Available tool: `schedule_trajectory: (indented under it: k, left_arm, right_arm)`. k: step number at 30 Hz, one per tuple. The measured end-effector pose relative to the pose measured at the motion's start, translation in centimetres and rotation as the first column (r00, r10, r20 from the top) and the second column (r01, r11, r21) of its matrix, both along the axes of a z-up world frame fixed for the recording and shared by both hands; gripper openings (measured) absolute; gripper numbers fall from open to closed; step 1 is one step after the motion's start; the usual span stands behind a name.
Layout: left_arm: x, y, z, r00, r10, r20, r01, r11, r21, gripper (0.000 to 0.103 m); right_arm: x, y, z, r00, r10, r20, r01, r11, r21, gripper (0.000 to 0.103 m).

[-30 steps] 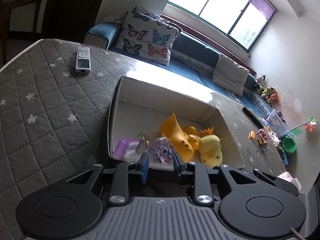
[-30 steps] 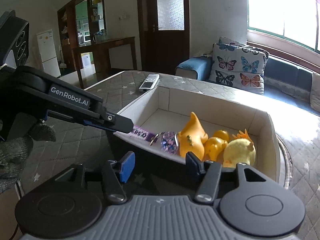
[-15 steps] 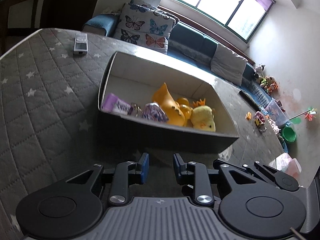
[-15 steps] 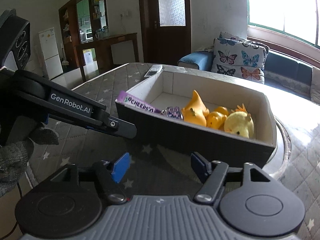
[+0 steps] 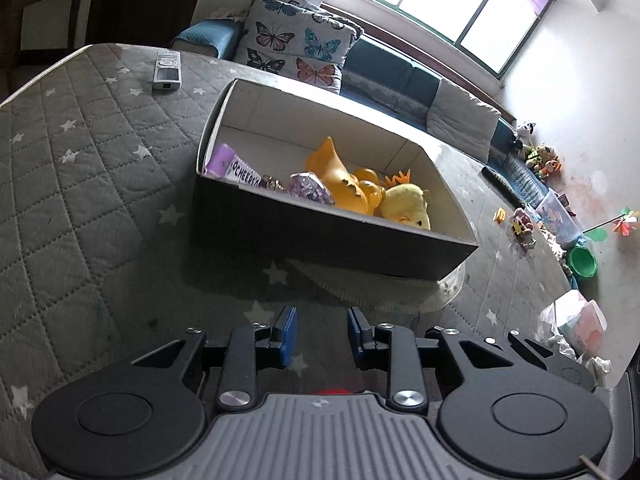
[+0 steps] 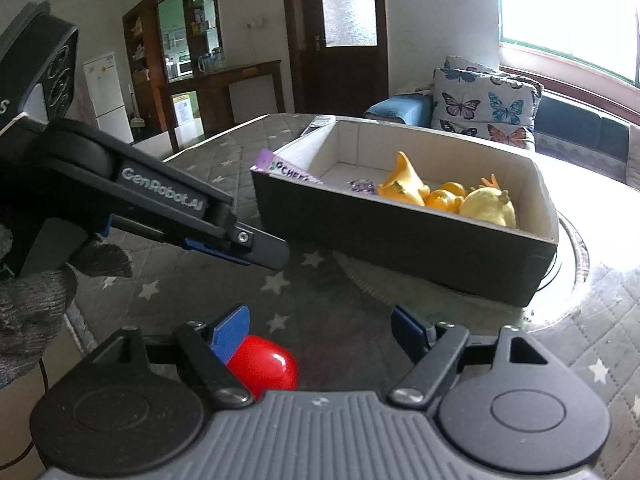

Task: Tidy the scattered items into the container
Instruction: 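Move both grippers down toward the red ball on the table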

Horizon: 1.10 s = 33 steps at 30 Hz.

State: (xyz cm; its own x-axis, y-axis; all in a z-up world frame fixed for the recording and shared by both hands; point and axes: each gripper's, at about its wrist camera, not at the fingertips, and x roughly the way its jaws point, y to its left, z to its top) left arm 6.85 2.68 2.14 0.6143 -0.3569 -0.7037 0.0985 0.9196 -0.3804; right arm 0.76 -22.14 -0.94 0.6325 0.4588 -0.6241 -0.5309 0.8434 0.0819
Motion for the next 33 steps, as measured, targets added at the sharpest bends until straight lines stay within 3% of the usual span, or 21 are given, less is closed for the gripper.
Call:
schedule_trajectory:
  k: [33]
  left_arm:
    - [-2.6,-0.6,-1.9,0.999,-0.014,-0.045,0.013,1.0,-0.025,0.03]
  right_arm:
    - [-3.5,2.0,-2.3,0.998,0.052,-0.023,-0.053,0.998,-0.044,0.08]
